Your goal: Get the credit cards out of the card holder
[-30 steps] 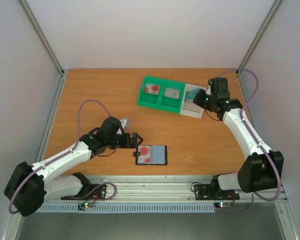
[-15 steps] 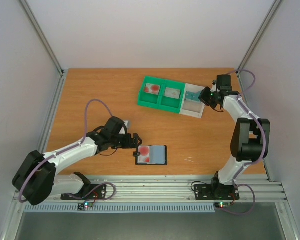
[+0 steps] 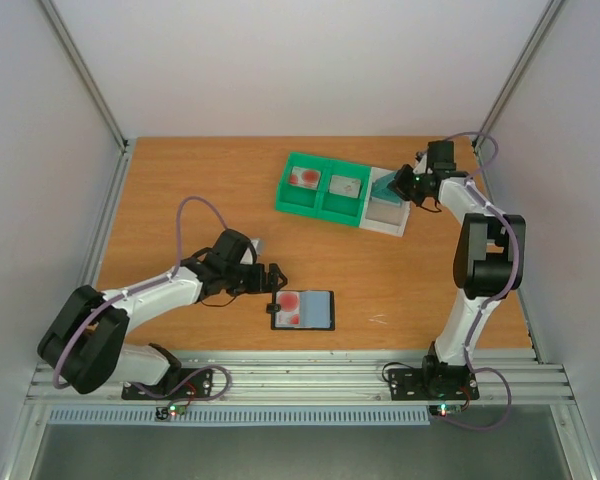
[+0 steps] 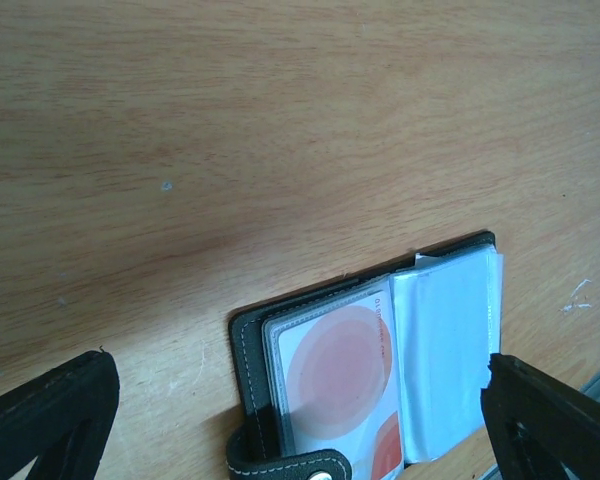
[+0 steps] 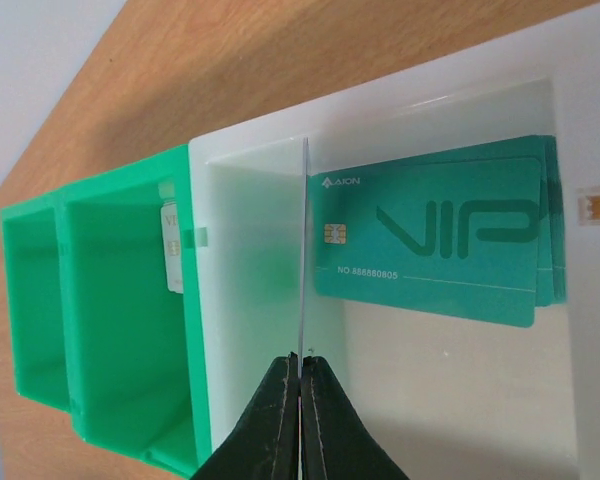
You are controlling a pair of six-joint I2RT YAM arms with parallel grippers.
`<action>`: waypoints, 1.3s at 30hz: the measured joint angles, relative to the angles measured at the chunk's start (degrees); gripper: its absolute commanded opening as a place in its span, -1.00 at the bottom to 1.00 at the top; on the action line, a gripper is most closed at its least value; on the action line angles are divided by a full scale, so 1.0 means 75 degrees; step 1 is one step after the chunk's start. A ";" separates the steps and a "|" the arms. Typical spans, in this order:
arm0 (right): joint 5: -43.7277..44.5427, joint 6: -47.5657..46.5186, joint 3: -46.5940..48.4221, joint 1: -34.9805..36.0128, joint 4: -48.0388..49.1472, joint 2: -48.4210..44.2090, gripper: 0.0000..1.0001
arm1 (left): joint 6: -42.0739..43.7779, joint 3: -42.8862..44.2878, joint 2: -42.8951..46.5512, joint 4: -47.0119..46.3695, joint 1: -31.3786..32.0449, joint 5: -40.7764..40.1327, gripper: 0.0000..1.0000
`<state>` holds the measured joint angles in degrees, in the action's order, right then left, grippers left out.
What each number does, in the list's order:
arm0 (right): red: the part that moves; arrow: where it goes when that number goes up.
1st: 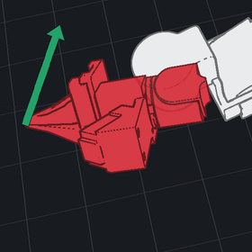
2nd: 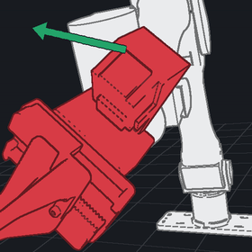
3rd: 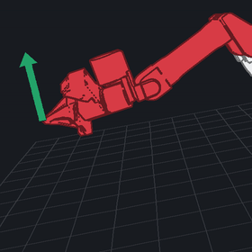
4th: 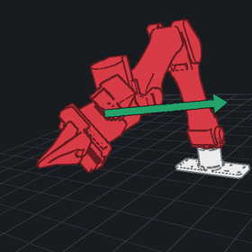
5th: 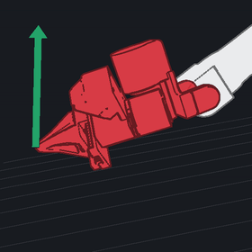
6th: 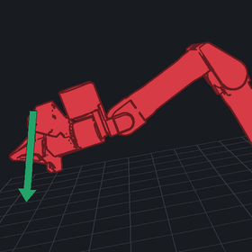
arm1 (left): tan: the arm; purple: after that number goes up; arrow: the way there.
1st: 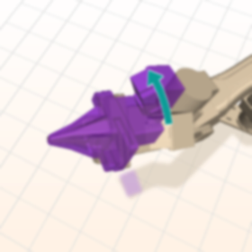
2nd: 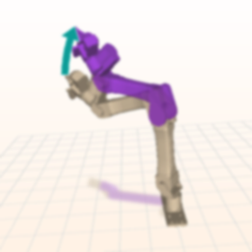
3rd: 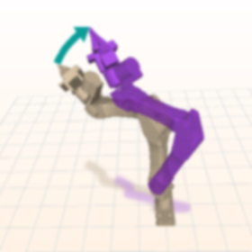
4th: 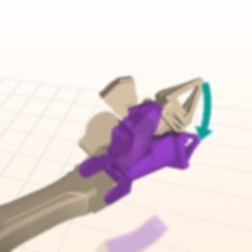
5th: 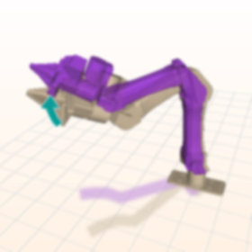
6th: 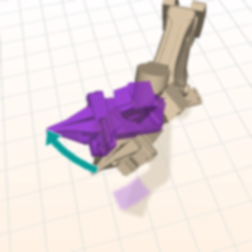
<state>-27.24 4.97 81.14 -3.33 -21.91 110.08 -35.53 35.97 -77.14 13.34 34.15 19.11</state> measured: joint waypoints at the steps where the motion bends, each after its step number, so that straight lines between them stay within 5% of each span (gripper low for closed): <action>1: -0.0035 0.0000 0.0035 0.0000 -0.0006 0.0085 -0.97 | 0.0000 0.0006 -0.0023 -0.0032 -0.0009 0.0029 0.99; 23: 0.0618 -0.0160 0.0807 -0.0058 -0.0737 0.0933 -0.64 | 0.0017 0.0323 -0.0137 0.0356 -0.0058 -0.0070 0.99; 39: 0.1198 0.0283 0.0746 -0.0067 -0.1428 -0.0052 -0.49 | -0.0105 0.0326 -0.0627 0.0248 -0.0061 0.0408 0.86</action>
<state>-18.26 7.09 86.74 -3.84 -32.62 109.69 -36.32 38.41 -81.84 15.20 33.69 22.17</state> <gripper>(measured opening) 0.253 0.949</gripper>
